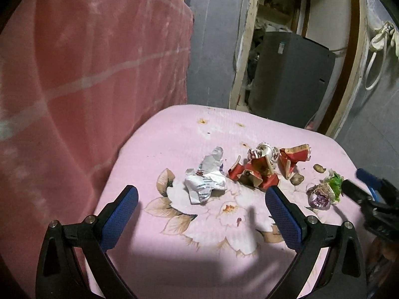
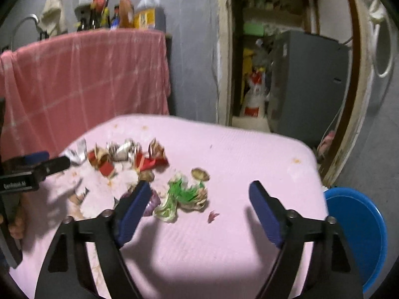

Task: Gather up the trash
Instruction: 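Close the right gripper on the green wrapper while the left gripper grasps the silver foil, then carry the green wrapper over the blue basin and open the right gripper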

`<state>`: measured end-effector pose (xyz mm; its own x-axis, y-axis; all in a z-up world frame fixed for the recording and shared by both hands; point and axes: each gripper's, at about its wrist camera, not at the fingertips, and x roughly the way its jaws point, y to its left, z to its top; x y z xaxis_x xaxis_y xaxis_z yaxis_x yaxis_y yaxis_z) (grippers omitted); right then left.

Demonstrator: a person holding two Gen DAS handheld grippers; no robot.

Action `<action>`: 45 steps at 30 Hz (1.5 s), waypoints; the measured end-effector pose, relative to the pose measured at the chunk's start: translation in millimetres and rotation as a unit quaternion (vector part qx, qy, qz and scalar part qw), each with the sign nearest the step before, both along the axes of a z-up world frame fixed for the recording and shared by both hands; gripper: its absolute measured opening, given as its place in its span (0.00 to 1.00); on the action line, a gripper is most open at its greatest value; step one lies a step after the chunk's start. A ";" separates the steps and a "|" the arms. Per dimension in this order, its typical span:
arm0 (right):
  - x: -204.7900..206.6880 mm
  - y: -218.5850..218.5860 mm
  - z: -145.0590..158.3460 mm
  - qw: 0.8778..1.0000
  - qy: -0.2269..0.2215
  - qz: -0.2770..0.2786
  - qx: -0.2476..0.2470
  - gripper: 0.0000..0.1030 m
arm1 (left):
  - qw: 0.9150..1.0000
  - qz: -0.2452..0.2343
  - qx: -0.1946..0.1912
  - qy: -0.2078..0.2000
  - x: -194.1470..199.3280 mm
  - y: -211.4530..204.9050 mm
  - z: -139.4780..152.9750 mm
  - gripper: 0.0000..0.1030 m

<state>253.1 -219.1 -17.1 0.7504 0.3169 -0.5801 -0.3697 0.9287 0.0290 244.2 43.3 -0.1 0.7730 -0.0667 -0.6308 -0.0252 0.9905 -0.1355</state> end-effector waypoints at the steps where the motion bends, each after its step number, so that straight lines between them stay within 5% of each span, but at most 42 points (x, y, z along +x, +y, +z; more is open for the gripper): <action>1: 2.5 2.1 -2.2 1.000 0.007 0.003 -0.005 0.66 | 1.000 -0.003 -0.004 0.002 1.5 0.5 -0.4 0.91; 7: 10.6 9.1 -8.1 0.999 0.025 0.011 -0.024 0.47 | 0.999 -0.010 -0.016 0.029 14.1 1.2 -7.6 0.65; 22: 10.8 12.7 -11.8 0.999 0.033 0.029 -0.026 0.19 | 0.998 0.009 -0.053 0.032 17.9 13.0 -10.3 0.27; 30: 7.1 10.5 -11.1 0.999 0.022 0.033 -0.017 0.16 | 0.998 0.001 -0.066 0.015 10.7 14.4 -5.8 0.26; 40: -16.7 0.9 6.0 0.998 -0.052 0.033 0.017 0.16 | 0.993 -0.057 -0.014 -0.099 -35.4 -20.6 21.7 0.26; 45: -37.8 -10.1 20.4 0.992 -0.116 0.031 0.050 0.16 | 0.987 -0.070 -0.022 -0.144 -52.0 -38.9 32.3 0.26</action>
